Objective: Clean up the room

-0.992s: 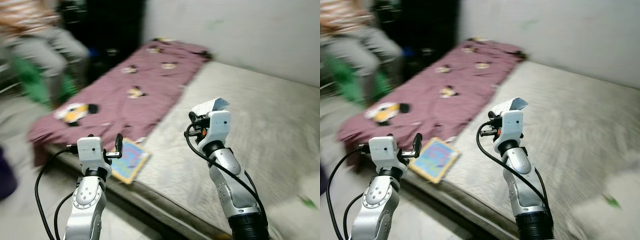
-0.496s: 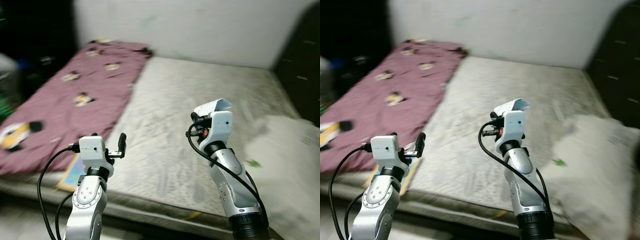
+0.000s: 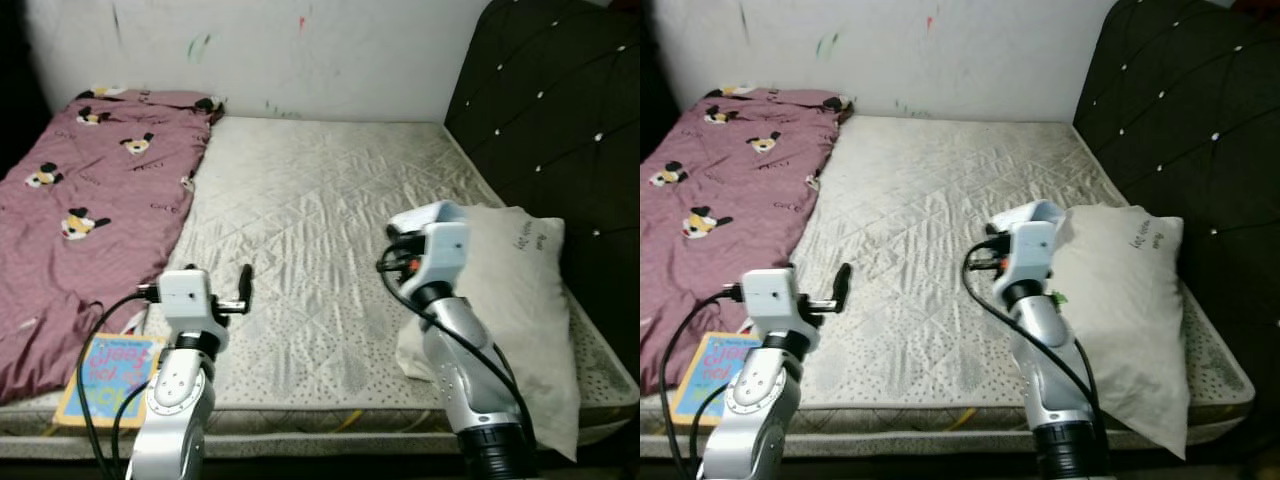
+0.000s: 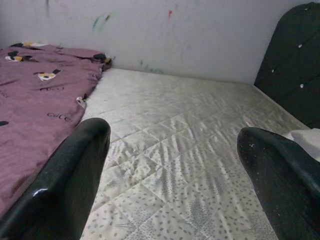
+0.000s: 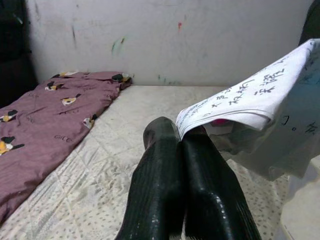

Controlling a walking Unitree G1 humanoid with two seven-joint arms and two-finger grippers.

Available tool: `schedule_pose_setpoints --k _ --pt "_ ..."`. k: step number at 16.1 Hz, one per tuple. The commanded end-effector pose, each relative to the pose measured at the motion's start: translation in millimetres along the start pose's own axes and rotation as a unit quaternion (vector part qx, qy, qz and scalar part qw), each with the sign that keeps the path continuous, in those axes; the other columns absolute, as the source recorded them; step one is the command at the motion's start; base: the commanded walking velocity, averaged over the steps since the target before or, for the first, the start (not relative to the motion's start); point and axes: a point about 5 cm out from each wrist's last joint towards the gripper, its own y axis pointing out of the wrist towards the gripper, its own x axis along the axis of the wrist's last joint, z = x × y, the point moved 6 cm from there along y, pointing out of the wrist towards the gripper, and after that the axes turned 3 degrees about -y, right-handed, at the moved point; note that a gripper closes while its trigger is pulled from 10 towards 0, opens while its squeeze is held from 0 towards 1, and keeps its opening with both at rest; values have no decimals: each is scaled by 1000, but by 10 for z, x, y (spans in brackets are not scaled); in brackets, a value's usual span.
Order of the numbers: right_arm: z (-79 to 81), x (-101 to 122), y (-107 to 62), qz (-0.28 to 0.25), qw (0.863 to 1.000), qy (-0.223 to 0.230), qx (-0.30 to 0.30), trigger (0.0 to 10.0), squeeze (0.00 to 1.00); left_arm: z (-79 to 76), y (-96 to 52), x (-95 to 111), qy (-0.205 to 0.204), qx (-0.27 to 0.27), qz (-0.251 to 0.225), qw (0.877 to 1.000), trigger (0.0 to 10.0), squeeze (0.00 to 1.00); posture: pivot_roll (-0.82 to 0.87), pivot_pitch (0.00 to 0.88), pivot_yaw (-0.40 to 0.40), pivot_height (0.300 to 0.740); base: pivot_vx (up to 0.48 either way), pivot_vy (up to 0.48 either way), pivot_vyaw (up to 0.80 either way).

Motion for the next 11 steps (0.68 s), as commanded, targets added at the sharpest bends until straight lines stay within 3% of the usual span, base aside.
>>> schedule_pose_setpoints --k 1,3,8,11 --pt "-12 67 33 -8 1000 -2 -3 10000 0 15 12 4 -1 4 2 1000 10000 0 -18 0 -16 740 0 0 -431" --pt "-27 68 32 -10 1000 0 -5 10000 0 15 12 6 -3 6 1 1000 10000 0 -18 0 -16 740 0 0 -800" --pt "-31 55 28 -9 1000 0 -6 10000 0 -1 9 4 -10 3 1 1000 10000 0 -17 0 -14 740 0 0 0" --pt "-43 23 30 -1 1000 4 -10 10000 0 -7 8 2 -10 2 2 1000 10000 0 -18 0 -14 740 0 0 -750"
